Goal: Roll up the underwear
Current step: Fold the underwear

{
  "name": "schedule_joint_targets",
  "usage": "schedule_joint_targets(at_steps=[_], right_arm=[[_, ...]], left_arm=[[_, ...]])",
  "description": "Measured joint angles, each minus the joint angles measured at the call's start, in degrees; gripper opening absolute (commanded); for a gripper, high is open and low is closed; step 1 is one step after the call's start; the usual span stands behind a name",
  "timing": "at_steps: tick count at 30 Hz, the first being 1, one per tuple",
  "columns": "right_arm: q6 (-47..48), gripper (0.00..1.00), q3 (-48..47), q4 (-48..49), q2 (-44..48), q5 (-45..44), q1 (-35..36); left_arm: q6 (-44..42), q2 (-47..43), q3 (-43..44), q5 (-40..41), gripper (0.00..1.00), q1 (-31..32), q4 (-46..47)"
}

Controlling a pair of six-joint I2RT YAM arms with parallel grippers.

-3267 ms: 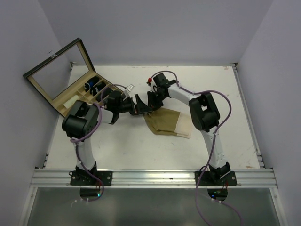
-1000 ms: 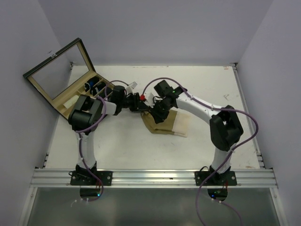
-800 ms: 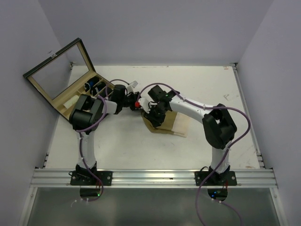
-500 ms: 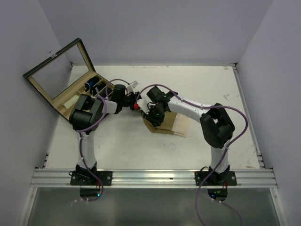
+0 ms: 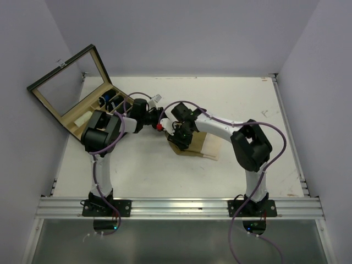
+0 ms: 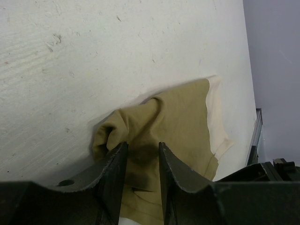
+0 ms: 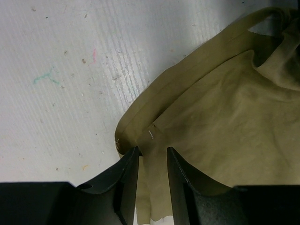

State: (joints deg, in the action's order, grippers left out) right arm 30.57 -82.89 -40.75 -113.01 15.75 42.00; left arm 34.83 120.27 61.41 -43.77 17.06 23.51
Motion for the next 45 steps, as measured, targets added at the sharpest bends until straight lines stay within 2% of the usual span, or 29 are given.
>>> schedule_joint_targets(at_steps=[7, 10, 11, 14, 37, 40, 45], right_arm=[[1.1, 0.30, 1.7, 0.3, -0.2, 0.0, 0.0], [1.7, 0.20, 2.6, 0.3, -0.2, 0.0, 0.0], [1.9, 0.12, 2.8, 0.3, -0.2, 0.0, 0.0], [2.2, 0.00, 2.8, 0.7, -0.2, 0.0, 0.0], [5.5, 0.01, 5.7, -2.1, 3.2, 2.8, 0.0], [5.9, 0.15, 6.2, -2.5, 3.1, 3.3, 0.0], [6.1, 0.29, 6.2, -3.3, 3.1, 3.8, 0.1]], left_arm=[[0.0, 0.0, 0.0, 0.0, 0.38, 0.0, 0.0], [0.0, 0.0, 0.0, 0.0, 0.38, 0.0, 0.0], [0.0, 0.0, 0.0, 0.0, 0.38, 0.0, 0.0], [0.0, 0.0, 0.0, 0.0, 0.38, 0.0, 0.0], [-0.1, 0.0, 0.0, 0.0, 0.38, 0.0, -0.1], [-0.2, 0.0, 0.0, 0.0, 0.38, 0.0, -0.1], [-0.2, 0.0, 0.0, 0.0, 0.38, 0.0, -0.2]])
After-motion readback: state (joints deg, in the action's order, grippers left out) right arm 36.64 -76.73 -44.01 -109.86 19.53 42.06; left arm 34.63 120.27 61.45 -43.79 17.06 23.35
